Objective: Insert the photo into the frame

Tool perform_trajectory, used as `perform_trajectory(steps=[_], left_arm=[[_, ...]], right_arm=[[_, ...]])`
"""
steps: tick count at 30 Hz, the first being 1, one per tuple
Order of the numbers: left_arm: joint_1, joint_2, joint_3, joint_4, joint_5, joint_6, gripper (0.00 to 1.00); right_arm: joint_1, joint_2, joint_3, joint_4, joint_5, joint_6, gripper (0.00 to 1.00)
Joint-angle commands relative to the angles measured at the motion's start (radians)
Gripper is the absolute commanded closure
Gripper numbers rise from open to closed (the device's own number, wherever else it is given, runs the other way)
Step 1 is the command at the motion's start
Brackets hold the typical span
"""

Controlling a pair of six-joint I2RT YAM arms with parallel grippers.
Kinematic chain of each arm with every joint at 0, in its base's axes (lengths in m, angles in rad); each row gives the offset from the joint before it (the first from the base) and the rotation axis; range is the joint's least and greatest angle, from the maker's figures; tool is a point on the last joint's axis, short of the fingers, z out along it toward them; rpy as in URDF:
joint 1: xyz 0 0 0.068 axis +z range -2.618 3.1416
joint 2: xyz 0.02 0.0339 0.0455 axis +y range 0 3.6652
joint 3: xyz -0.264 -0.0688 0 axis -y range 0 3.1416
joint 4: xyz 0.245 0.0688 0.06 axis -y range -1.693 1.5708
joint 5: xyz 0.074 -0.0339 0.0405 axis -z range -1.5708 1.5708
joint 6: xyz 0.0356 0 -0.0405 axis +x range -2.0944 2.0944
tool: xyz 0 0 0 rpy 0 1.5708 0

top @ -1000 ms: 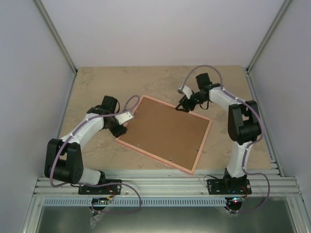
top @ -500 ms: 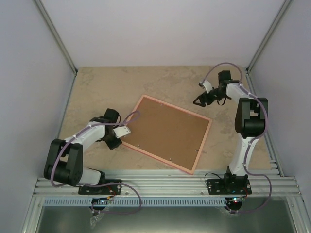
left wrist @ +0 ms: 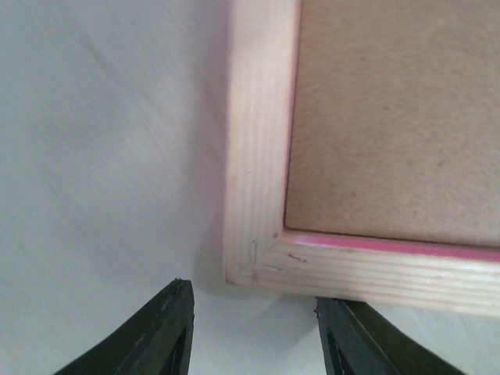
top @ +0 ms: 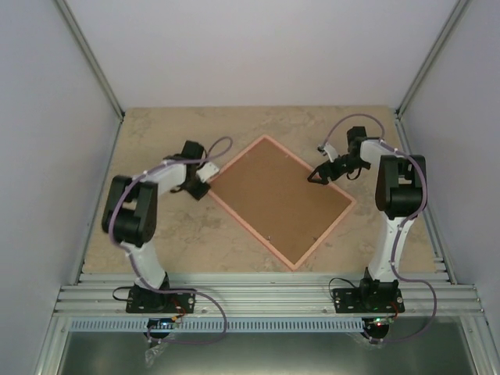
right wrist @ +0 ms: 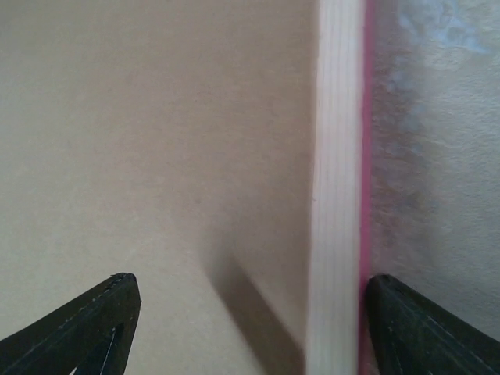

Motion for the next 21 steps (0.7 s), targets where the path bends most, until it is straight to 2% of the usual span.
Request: perform_trajectory(steps=[1, 4, 7, 10, 13, 16, 21], left_arm=[[0.016, 0.283, 0.259, 0.089, 0.035, -0.098, 0.54], [0.017, 0.456, 0.493, 0.045, 0.091, -0.124, 0.55], [0.016, 0.559, 0.694, -0.025, 0.11, -0.154, 0.55], [0.026, 0.573, 0.767, -0.064, 0.106, -0.162, 0.54], [0.061, 0.494, 0.713, -0.049, 0.121, -0.214, 0.5], [0.106, 0.364, 0.584, 0.007, 0.169, -0.282, 0.45], [0.11, 0.144, 0.351, 0.115, 0.258, -0.339, 0.39]], right_arm=[[-0.009, 0.012, -0.026, -0.051, -0.072, -0.007, 0.2], [-0.009, 0.008, -0.055, -0.051, -0.131, 0.036, 0.2], [0.001, -0.005, -0.108, -0.028, -0.199, 0.099, 0.2], [0.018, -0.043, -0.185, 0.026, -0.225, 0.158, 0.2], [0.02, -0.097, -0.232, 0.082, -0.218, 0.212, 0.2], [0.019, -0.149, -0.262, 0.144, -0.184, 0.259, 0.2], [0.014, -0.198, -0.295, 0.253, -0.135, 0.344, 0.21]])
